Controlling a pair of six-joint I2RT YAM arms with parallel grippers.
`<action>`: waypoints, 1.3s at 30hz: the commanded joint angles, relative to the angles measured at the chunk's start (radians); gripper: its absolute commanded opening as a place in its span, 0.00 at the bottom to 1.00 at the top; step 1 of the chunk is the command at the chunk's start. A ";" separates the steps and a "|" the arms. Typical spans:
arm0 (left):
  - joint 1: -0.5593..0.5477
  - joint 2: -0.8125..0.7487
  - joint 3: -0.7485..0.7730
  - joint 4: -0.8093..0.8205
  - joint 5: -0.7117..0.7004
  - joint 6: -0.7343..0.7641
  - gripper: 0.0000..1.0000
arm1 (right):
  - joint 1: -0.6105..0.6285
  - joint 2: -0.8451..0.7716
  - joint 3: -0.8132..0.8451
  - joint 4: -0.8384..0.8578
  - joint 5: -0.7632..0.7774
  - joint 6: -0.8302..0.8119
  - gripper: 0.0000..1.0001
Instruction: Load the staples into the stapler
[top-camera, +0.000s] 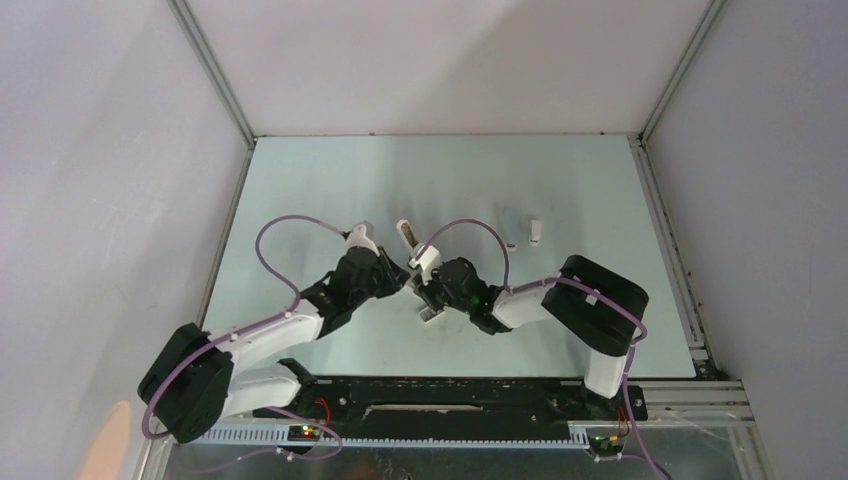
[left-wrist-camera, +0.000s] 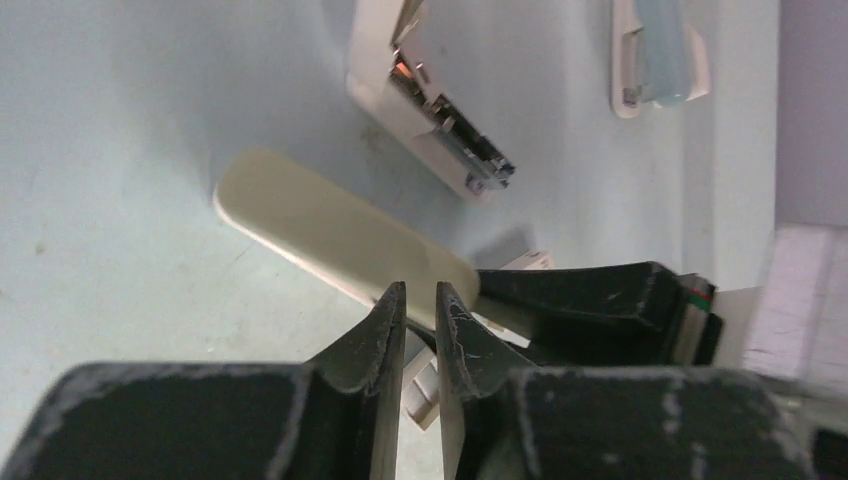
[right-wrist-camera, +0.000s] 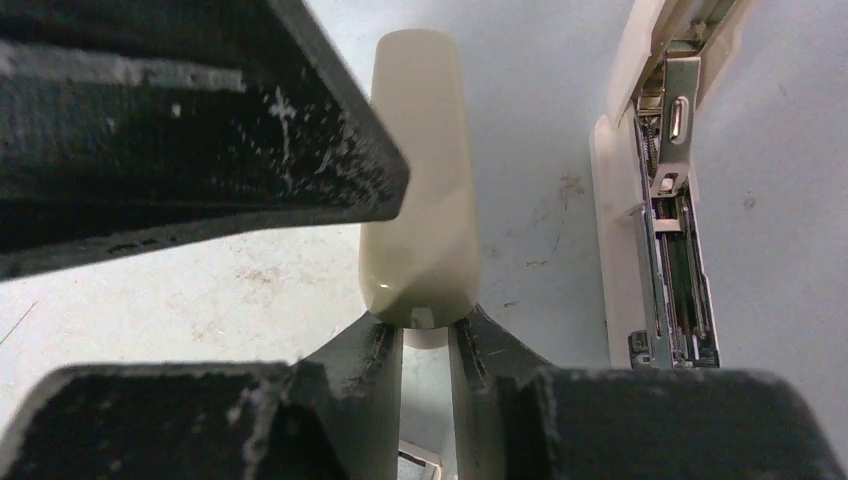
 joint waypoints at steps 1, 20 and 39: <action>-0.012 -0.018 -0.021 0.010 -0.052 -0.067 0.20 | 0.020 -0.017 -0.004 0.034 0.022 0.021 0.10; 0.082 -0.576 0.118 -0.451 -0.272 0.268 0.79 | 0.048 -0.297 0.092 -0.514 0.093 0.097 0.67; 0.094 -0.737 0.334 -0.630 -0.326 0.702 1.00 | 0.020 0.057 0.786 -1.241 0.098 -0.014 0.64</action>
